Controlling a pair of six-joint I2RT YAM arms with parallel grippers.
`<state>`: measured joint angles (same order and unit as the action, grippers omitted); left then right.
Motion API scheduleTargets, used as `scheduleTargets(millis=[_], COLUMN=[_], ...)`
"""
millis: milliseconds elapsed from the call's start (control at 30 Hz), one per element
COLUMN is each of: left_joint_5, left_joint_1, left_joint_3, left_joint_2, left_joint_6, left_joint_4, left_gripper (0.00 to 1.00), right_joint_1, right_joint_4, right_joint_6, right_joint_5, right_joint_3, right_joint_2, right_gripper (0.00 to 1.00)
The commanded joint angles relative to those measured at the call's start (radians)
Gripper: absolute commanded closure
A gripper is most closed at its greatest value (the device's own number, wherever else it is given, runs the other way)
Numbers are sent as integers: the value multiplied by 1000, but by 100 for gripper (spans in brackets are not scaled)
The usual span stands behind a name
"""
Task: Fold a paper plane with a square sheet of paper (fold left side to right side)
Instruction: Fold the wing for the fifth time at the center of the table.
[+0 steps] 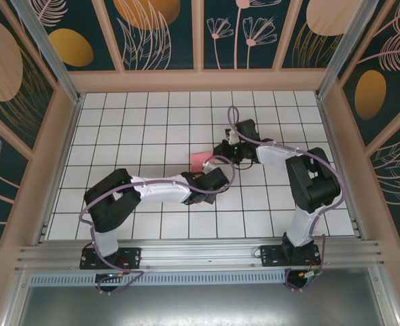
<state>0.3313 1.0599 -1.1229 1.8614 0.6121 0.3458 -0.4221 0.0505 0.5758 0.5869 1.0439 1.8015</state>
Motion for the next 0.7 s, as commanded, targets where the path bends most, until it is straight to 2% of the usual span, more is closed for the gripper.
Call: scheduleTargets(millis=[0,133,267,433,667], left_joint_5=[-58,-189,-314,-456,-648], left_joint_1=[-30,-82,-131,-181,-263], left_joint_3=[-16,11,39,83,208], left_joint_2=[-32,-69,-95,-107,-117], left_joint_6=[8,9,23,52,125], left_joint_4=[1,-73,-151,-255,-491], left_gripper=[93,94,94,93,93], right_joint_1=[30,77,126,147,144], right_joint_4=[36,41,28,-31,-161], right_joint_6=[-62,-85,-97,-89,-60], right_joint_5=[-45,-100,-129,-135,-86], right_joint_3=[45,17,-64,-183,-314], right_joint_2=[-73,-174,-261,-325,-363], right_gripper=[79,61,49,43,40])
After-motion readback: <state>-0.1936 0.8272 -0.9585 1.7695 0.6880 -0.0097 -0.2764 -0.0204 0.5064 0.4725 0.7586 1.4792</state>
